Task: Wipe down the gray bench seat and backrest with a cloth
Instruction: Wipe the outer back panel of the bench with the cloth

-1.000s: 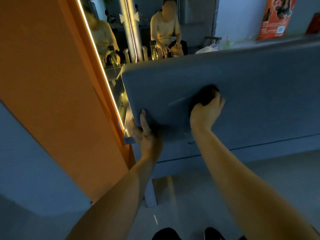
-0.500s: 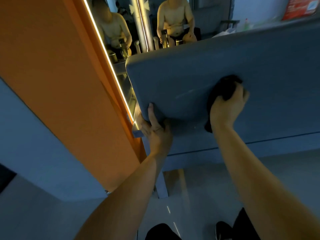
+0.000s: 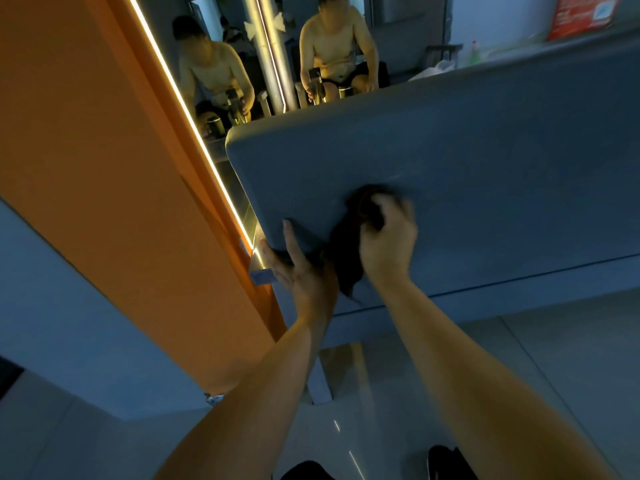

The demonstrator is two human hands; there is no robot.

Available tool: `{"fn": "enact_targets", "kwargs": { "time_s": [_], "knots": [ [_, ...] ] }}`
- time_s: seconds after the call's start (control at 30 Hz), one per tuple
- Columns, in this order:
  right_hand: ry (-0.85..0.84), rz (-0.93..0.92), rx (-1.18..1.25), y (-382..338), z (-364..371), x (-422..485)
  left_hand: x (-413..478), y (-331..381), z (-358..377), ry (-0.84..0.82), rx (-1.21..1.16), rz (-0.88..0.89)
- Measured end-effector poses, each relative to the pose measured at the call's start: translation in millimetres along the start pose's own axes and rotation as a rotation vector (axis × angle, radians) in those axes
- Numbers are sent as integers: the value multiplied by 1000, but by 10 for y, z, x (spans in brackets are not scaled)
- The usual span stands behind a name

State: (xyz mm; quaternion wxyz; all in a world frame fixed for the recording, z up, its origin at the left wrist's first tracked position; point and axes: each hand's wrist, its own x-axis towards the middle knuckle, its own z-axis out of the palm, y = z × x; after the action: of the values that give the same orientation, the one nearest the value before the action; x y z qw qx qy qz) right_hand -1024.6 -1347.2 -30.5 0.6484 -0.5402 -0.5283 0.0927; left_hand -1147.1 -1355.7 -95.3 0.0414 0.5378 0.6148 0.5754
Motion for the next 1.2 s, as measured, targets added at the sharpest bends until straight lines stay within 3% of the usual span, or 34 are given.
{"fn": "enact_targets", "kwargs": {
  "time_s": [0.07,0.17,0.5,0.57,0.7,0.8,0.9,1.07,1.13,1.2],
  "knots": [
    [201,52,12,77,-198,219,-10,-16,-17,-34,-2,-1],
    [250,146,27,76,-265,342,-6,-16,-31,-46,29,36],
    [-331,-40,-60,27,291,-346,-11,-270,-60,-69,167,140],
    [-235,-44,-44,20,207,-301,-16,-319,-92,-92,177,174],
    [197,55,38,-26,-79,109,-7,-332,-133,-127,173,143],
    [273,151,83,-99,-127,265,-17,-291,-123,-140,139,112],
    [130,171,60,-231,128,65,2,-273,-96,-123,128,79],
    [-310,-13,8,-340,435,-418,-27,-242,-122,-164,95,39],
    [-304,-7,45,-309,373,-377,-17,-245,-150,-162,101,71],
    [-148,-4,18,-244,235,-172,7,-282,-172,-128,161,125]
  ]
}}
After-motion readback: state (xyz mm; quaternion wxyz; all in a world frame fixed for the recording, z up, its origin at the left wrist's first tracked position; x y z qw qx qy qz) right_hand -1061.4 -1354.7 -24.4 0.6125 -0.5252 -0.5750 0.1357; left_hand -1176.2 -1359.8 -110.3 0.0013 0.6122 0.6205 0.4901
